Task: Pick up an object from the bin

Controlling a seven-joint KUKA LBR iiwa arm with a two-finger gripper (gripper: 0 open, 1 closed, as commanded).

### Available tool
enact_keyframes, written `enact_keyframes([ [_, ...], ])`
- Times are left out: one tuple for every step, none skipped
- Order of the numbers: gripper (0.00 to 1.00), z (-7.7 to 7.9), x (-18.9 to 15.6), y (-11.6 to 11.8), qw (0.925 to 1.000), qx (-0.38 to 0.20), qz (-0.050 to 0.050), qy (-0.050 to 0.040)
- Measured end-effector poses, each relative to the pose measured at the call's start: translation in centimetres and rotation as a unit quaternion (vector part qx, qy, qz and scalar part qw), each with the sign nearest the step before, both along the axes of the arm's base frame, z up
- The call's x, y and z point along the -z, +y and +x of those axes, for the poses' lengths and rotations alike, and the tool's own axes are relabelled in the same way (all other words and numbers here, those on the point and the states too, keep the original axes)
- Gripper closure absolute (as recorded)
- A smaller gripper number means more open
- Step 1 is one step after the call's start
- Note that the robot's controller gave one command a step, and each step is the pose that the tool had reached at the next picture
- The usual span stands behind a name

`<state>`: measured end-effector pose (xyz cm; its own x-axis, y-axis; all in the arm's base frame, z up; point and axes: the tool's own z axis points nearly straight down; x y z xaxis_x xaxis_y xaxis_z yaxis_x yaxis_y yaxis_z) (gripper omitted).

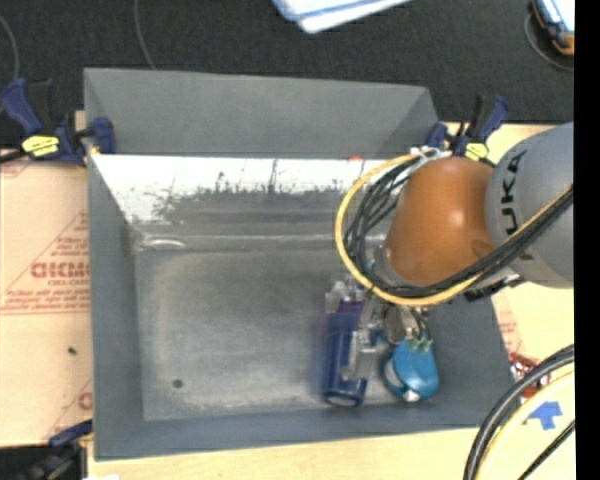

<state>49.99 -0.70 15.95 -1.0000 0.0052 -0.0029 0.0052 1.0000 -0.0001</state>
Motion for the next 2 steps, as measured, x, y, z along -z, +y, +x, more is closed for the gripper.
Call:
enact_keyframes([
  [0.00, 0.0, 0.0, 0.0, 1.0000, 0.000, 0.000, 0.0000],
  [0.00, 3.2, 7.8, -6.9, 0.9993, -0.037, 0.000, 0.0043],
])
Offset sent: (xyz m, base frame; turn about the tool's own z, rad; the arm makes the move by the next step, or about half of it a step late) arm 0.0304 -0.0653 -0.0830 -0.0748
